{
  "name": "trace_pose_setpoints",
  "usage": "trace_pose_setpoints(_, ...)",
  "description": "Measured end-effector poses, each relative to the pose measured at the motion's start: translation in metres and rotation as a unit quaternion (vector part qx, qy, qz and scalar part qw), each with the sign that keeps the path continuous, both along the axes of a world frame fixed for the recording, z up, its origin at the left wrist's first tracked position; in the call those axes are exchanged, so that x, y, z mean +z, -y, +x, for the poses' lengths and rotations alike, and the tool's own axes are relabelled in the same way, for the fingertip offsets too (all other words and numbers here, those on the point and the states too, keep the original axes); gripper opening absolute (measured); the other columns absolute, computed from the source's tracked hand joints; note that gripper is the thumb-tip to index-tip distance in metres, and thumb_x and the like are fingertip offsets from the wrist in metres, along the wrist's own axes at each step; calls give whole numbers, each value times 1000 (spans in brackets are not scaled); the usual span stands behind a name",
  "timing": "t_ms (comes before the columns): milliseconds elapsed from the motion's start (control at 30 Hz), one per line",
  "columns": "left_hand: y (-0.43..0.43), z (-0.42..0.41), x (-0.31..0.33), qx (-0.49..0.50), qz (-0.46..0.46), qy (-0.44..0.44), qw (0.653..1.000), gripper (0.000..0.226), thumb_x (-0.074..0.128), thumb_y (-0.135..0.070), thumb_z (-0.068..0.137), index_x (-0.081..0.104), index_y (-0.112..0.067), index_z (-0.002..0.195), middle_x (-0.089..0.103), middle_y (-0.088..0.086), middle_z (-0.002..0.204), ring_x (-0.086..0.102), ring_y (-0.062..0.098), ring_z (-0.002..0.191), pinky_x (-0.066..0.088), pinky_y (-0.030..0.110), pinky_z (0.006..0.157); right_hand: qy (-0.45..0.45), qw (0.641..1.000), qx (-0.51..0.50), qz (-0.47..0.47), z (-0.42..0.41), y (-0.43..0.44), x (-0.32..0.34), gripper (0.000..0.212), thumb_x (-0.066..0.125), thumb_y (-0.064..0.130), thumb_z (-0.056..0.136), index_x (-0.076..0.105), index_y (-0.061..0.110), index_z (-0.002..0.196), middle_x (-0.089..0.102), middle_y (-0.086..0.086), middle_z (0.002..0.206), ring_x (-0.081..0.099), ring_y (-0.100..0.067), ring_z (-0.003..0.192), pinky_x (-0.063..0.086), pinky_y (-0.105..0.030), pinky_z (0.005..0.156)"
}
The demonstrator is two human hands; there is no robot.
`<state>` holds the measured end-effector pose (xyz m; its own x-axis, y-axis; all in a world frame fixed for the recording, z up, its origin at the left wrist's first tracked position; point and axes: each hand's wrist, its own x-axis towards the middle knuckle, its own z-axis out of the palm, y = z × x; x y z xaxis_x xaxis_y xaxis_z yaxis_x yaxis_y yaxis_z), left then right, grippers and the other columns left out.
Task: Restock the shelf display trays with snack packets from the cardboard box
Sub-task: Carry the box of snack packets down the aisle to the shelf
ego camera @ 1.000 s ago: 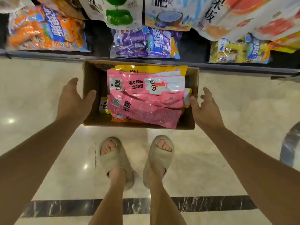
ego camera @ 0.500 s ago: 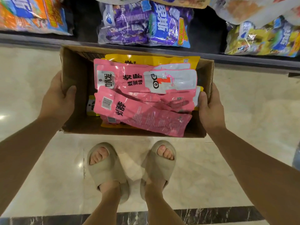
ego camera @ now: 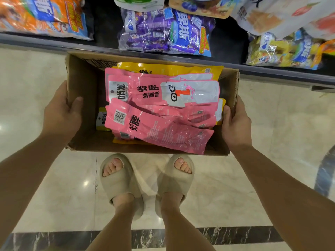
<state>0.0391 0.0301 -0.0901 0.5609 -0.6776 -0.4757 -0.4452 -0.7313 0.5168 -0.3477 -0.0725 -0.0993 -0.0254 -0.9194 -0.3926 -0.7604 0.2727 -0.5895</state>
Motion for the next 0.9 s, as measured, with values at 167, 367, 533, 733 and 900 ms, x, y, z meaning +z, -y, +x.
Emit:
trace_pose_setpoints(167, -25, 12, 58, 29, -1, -16, 999, 37, 46, -25, 104, 46, -34, 139, 61, -4, 127, 55, 28, 121, 46, 49, 101, 1, 1000, 22, -1, 14, -7, 55, 40, 42, 20, 107, 43, 16, 147, 63, 7, 100, 57, 17, 74, 37, -2, 61)
trace_pose_setpoints(367, -57, 37, 161, 31, -11, 1, 999, 35, 47, -22, 103, 48, -25, 138, 64, 6, 124, 57, 32, 113, 43, 40, 90, 8, 998, 54, -4, 42, -15, 156, 41, 41, 25, 107, 42, 23, 148, 64, 4, 104, 58, -11, 82, 45, -27, 76)
trace_pose_setpoints(533, -84, 59, 275, 67, -21, -7, 997, 32, 48, -28, 103, 50, -28, 135, 65, 2, 123, 60, 29, 111, 47, 41, 91, 10, 996, 89, -20, 69, -20, 267, 38, 44, 22, 106, 45, 17, 144, 71, -15, 109, 64, -38, 95, 42, -32, 69)
trace_pose_setpoints(733, -117, 77, 422, 105, -51, -6, 993, 37, 50, -21, 103, 50, -26, 140, 66, 9, 125, 60, 34, 112, 47, 46, 97, -5, 990, 136, -38, 102, -24, 403, 50, 47, 24, 106, 36, 13, 153, 71, -21, 115, 65, -43, 99, 44, -36, 69)
trace_pose_setpoints(900, -147, 81, 525, 171, -73, 2, 982, 31, 47, -30, 104, 52, -43, 132, 65, 6, 128, 60, 35, 113, 49, 51, 96, 17, 983, 175, -60, 131, -23, 505, 49, 46, 28, 105, 34, 24, 153, 67, -15, 126, 63, -41, 108, 52, -45, 80)
